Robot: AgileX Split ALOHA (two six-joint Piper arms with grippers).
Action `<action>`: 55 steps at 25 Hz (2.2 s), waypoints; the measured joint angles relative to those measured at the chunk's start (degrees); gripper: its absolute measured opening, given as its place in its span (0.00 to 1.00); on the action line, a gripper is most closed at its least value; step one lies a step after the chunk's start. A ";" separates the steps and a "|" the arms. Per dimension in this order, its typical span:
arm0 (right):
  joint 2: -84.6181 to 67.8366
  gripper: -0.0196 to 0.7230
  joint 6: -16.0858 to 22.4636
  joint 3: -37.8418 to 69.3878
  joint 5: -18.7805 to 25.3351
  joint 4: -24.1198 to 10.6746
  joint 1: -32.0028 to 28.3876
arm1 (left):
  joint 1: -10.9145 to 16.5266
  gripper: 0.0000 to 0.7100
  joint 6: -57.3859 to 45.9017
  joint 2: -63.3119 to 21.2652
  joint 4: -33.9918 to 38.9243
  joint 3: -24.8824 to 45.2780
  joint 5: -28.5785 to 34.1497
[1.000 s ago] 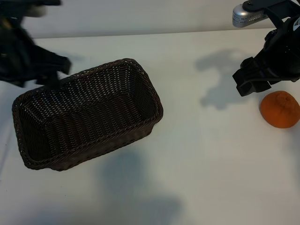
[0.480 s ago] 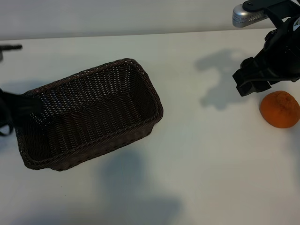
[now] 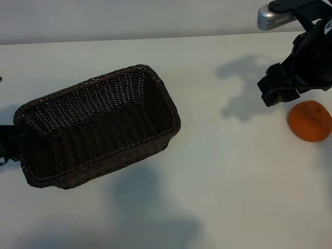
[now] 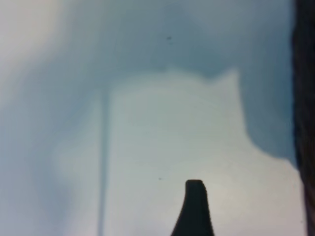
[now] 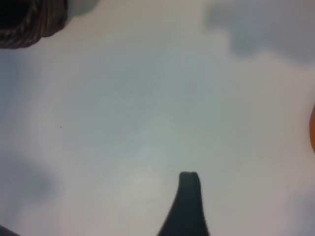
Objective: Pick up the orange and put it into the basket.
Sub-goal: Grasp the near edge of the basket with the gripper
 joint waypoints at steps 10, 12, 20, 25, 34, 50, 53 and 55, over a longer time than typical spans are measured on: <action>0.00 0.83 0.00 0.00 0.00 1.03 0.00 | 6.42 0.84 10.30 2.14 -10.27 0.00 -7.52; 0.00 0.83 0.00 0.00 0.00 1.78 0.00 | 6.42 0.84 10.50 3.82 -11.40 0.00 -8.37; 0.00 0.83 -0.06 0.00 0.00 2.28 0.00 | 6.42 0.84 10.74 8.67 -12.65 0.00 -11.77; 0.00 0.83 -0.13 0.00 -0.05 2.45 0.00 | 6.42 0.84 11.06 12.36 -13.26 0.00 -14.67; 0.00 0.83 -1.17 0.00 -0.05 2.45 0.00 | 6.42 0.84 17.05 16.99 -20.57 0.00 -18.70; 0.00 0.83 -1.16 0.00 -0.05 2.45 0.00 | 6.42 0.81 19.63 22.08 -22.72 0.00 -19.52; 0.00 0.83 -1.21 0.00 -0.05 2.45 0.00 | 6.42 0.70 19.63 22.08 -22.96 0.00 -19.88; 0.00 0.83 -1.21 0.00 -0.05 2.45 0.00 | 6.42 0.56 19.54 22.08 -23.10 0.00 -19.94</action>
